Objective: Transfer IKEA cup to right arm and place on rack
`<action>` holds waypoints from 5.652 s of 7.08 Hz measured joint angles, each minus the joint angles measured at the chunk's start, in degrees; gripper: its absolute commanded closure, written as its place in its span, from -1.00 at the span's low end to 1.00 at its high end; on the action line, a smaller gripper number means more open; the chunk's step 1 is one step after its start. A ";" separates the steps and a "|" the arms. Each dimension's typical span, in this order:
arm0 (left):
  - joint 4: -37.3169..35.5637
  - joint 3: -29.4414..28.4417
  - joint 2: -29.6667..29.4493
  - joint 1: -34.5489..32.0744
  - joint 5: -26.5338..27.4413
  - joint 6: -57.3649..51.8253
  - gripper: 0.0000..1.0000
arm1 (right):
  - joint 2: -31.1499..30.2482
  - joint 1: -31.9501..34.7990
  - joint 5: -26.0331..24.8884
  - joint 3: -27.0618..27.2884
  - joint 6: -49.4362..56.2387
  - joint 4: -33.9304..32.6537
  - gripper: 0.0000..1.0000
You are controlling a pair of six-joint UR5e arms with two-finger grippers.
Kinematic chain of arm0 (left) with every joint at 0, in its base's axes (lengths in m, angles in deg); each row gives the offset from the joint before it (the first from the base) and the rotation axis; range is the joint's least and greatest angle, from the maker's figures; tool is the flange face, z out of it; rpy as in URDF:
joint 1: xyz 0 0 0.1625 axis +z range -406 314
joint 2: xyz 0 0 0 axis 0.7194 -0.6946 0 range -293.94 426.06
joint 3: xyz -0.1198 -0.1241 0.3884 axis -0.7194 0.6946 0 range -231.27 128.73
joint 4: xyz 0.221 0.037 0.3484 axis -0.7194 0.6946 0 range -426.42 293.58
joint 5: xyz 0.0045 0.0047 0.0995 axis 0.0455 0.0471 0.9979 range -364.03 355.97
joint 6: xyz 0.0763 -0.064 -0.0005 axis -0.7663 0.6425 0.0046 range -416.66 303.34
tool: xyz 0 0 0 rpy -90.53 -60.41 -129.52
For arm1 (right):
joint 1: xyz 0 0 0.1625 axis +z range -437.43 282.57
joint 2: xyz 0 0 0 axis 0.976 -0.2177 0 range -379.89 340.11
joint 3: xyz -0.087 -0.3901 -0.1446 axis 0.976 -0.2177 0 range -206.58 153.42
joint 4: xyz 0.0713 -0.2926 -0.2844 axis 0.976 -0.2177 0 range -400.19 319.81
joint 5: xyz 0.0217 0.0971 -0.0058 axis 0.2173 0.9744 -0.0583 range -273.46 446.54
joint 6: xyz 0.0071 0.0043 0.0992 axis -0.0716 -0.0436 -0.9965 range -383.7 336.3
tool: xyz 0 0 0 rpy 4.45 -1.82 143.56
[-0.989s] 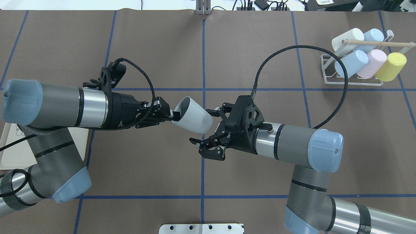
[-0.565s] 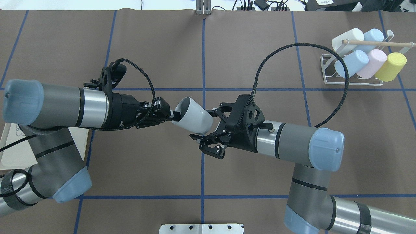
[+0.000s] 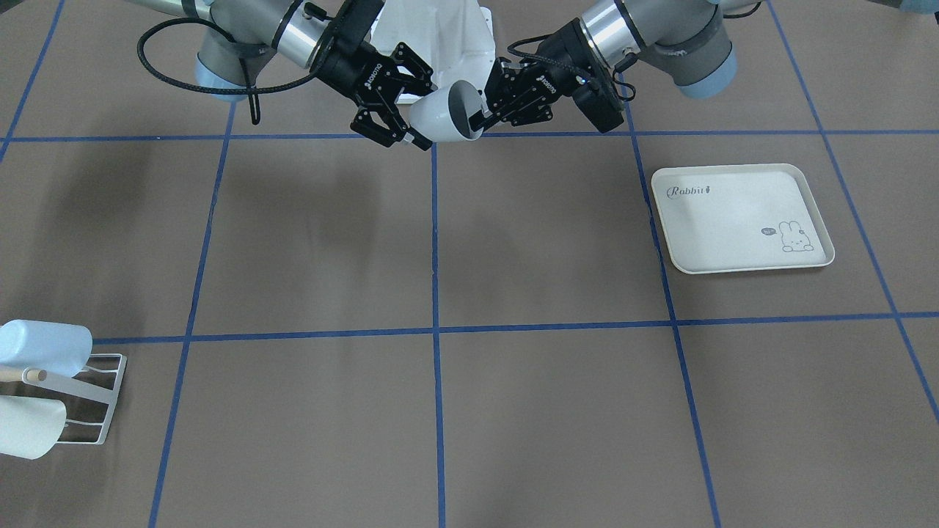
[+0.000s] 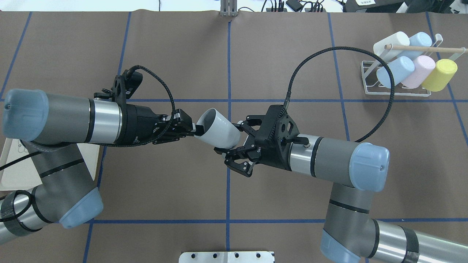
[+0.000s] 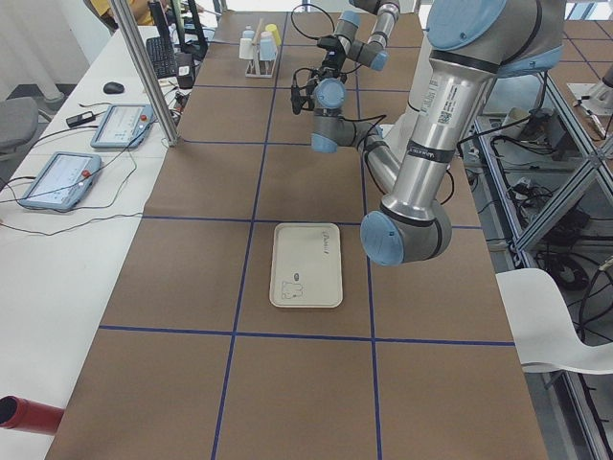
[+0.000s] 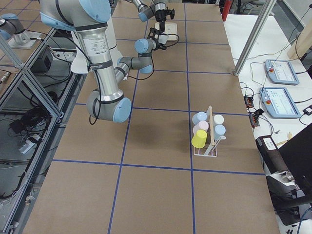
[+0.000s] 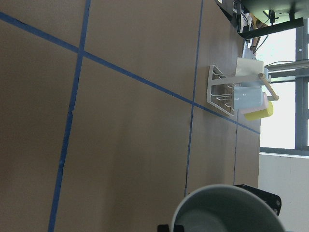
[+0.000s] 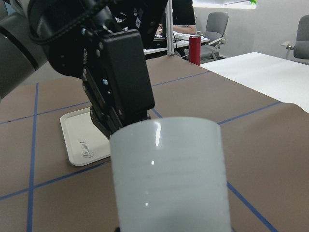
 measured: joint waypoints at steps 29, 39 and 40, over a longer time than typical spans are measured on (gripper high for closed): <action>-3.15 2.34 20.12 -17.85 -7.61 -41.70 -1.00 | -1.65 44.38 -16.31 -23.16 103.53 -51.11 1.00; -3.06 3.70 20.91 -17.77 -7.82 -41.57 -1.00 | -2.88 38.73 -26.88 -24.63 103.73 -50.95 1.00; -3.06 3.69 20.91 -17.74 -7.82 -41.58 -1.00 | -2.88 38.71 -26.97 -24.68 103.87 -50.95 1.00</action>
